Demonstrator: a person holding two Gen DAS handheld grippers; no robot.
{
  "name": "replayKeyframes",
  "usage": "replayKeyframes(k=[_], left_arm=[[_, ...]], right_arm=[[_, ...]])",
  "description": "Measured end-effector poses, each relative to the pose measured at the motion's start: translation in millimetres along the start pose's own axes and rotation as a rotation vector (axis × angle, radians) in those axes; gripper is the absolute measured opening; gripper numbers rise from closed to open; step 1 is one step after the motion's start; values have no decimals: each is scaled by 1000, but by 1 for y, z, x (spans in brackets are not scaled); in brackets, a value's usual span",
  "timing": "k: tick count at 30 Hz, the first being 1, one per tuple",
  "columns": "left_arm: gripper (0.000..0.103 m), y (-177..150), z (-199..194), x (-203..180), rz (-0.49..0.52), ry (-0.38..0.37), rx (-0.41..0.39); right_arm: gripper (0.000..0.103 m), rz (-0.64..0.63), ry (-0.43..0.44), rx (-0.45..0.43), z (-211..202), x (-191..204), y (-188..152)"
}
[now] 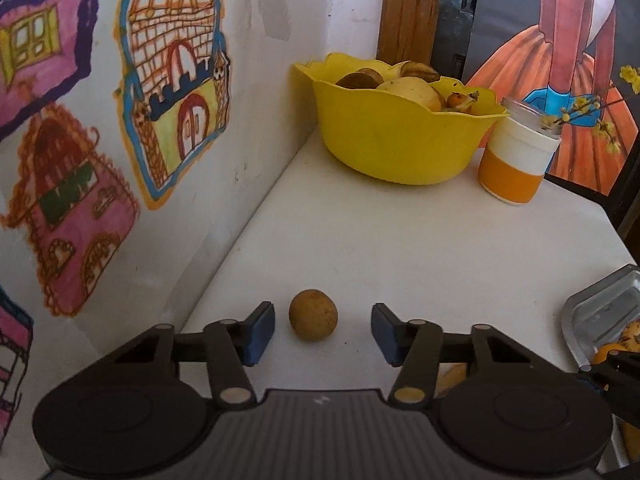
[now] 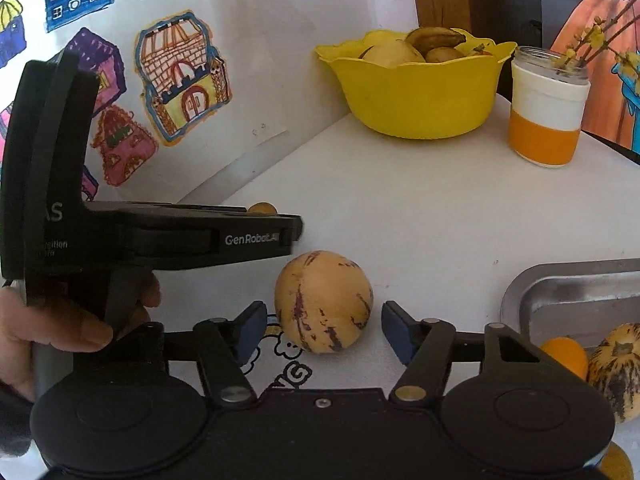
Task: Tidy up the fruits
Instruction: 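Grasp the small brown fruit with the left tool while the right tool grasps the striped melon, then carry the brown fruit into the tray with the left tool while the right tool carries the melon there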
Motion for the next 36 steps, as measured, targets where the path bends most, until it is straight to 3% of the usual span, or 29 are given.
replayKeyframes(k=[5,15,23,36], left_arm=[[28,-1,1,-1,20,17,-13],[28,-16,-22,-7,44,-36,7],[28,-36,-57,-19,79,-67,20],[28,-50,-113,-42,84,-107,-2]], right_arm=[[55,-2,-6,-5,0,1,0],[53,15,-7,28,-12,2,-8],[53,11,1,35,-43,1,-37],[53,60,6,-106,-131,9,-77]])
Point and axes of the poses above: each gripper's, at about its wrist camera, not at the fingertips, and z roughly the way its jaws point, x to its left, y to its top, the point moved 1 cm from there along z, roughly the way its jaws point, and after that the axes turned 3 degrees about -x, right-handed, at the moved point
